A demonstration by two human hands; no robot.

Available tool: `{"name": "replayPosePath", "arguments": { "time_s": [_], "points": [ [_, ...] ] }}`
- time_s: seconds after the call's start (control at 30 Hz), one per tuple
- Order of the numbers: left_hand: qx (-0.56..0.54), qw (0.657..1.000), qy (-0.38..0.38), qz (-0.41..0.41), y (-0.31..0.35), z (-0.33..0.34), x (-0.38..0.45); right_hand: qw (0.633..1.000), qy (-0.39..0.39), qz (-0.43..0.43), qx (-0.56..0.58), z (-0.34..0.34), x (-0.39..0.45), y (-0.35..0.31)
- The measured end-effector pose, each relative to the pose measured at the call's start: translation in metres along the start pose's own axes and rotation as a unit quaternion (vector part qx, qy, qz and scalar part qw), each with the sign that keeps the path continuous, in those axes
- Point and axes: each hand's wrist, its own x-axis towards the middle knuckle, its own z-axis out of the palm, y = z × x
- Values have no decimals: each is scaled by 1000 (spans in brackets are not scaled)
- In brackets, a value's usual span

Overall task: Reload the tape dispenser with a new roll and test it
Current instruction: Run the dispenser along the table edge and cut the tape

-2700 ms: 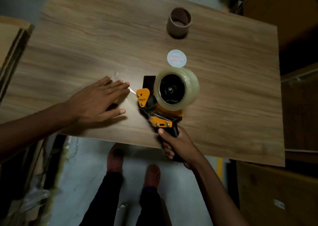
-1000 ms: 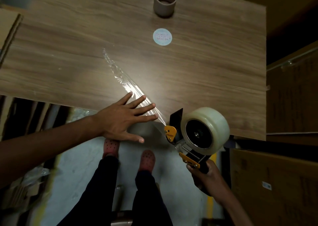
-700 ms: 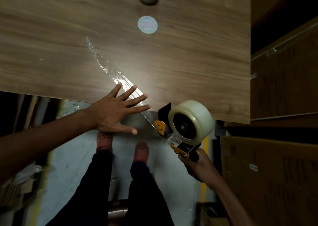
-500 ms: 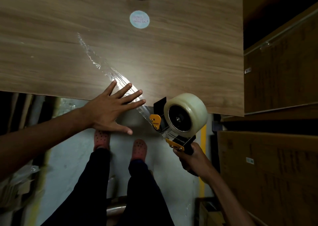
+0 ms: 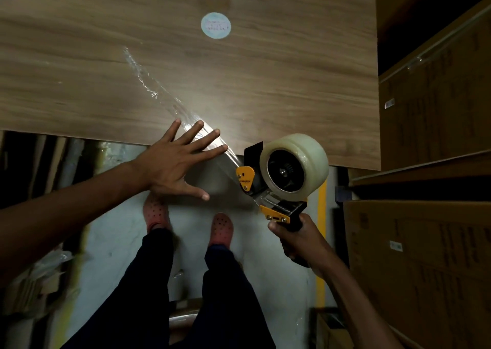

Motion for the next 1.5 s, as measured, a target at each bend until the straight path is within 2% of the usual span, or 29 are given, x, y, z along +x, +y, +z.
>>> {"name": "replayPosePath", "arguments": {
  "time_s": [0.2,0.43,0.6,0.9,1.1,1.3,1.5],
  "points": [
    [-5,1000,-7,-6,-2,-1,-2,999,-7,12,-29,-15,-11,25],
    [0,1000,-7,9,-8,2,0,997,2,-52,-59,-12,-20,29],
    [-9,1000,-25,-6,-6,-1,-2,996,3,-47,-70,-5,-23,36],
    [14,1000,-11,14,-5,6,-7,997,49,-46,-46,-5,-19,44],
    [11,1000,-7,2,-5,5,-6,992,74,-39,-93,-1,-15,40],
    [8,1000,-8,0,-5,5,-5,967,119,-46,-221,3,0,35],
    [2,1000,-18,-3,-4,3,-6,968,162,-12,-189,30,12,37]
  ]
}}
